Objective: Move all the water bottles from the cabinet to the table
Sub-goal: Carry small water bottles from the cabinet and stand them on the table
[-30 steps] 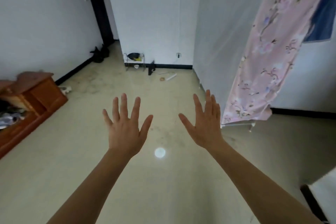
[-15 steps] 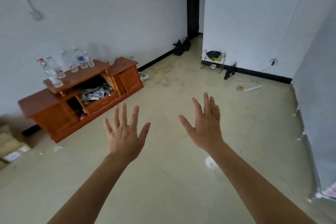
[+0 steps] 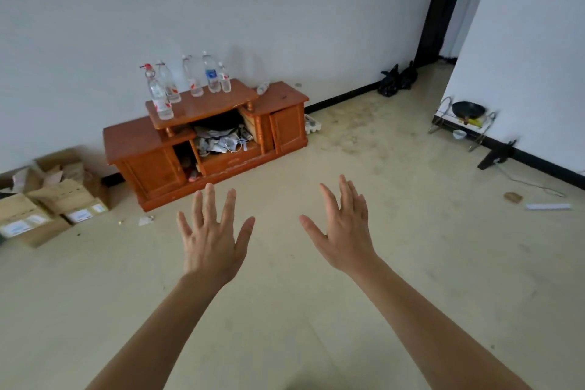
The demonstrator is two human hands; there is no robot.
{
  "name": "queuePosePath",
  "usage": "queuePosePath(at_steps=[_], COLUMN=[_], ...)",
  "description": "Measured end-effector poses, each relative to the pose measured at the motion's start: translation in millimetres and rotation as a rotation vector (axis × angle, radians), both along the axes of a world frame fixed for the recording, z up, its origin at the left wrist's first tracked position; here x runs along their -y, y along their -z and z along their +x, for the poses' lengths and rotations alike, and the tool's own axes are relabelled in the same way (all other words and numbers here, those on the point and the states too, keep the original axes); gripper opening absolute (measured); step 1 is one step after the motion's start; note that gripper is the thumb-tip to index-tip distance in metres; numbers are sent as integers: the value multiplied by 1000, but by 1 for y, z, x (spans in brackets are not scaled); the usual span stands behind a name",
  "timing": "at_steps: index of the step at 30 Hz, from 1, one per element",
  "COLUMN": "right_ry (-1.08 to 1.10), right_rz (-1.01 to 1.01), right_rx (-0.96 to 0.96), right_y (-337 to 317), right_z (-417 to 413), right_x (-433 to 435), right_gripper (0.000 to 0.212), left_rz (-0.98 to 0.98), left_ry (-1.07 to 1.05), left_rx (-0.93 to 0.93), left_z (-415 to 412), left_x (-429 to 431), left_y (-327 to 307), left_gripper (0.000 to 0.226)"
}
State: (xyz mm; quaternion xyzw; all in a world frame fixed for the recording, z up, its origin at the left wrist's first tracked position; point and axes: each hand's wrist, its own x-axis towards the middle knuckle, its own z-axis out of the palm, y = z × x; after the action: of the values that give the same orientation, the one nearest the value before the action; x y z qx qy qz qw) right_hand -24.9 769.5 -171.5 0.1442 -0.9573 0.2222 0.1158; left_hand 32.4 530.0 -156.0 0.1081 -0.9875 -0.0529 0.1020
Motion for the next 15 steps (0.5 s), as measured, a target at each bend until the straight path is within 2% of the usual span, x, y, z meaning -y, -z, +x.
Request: queuePosePath(at_steps=[7,12,15], right_ry=[17,18,46], right_rz=[94,155,165], right_rx=[53,80,121], right_y=[-7,14,34], right_z=[-139,-227,-314], right_x=[40,40,40], right_gripper=[81,77,80], left_rz=[4,30,12], left_ry=[30,40,48], left_rx=[43,88,131], left_z=[-141,-240,-320], left_x=[49,58,58], left_y=[-8,10,37], left_gripper=[76,76,75])
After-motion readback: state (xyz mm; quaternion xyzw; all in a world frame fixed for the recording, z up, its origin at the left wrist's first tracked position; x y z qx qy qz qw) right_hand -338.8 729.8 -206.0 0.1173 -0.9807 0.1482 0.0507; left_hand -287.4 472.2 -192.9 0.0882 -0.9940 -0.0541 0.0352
